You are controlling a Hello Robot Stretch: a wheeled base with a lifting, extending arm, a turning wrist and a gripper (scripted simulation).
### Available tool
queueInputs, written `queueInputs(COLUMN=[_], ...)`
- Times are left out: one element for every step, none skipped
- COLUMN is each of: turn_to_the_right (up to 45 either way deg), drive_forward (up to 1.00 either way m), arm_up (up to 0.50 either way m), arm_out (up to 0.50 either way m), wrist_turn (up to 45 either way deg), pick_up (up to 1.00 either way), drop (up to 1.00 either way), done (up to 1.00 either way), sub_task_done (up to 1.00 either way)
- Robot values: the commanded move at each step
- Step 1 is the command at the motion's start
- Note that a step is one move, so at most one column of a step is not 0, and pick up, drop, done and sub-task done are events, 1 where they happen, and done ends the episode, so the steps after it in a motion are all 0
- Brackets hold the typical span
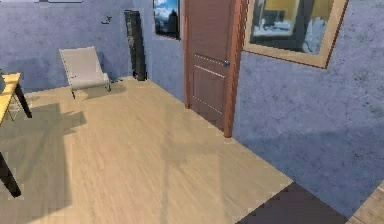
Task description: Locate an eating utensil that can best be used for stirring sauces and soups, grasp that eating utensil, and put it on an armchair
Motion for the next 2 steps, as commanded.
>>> queueInputs(turn_to_the_right=[0.0, 0.0], drive_forward=[0.00, 0.00], arm_up=[0.10, 0.04], arm_out=[0.00, 0.00], wrist_turn=[0.0, 0.0], pick_up=[0.00, 0.00], drop=[0.00, 0.00], done=[0.00, 0.00], sub_task_done=[0.00, 0.00])
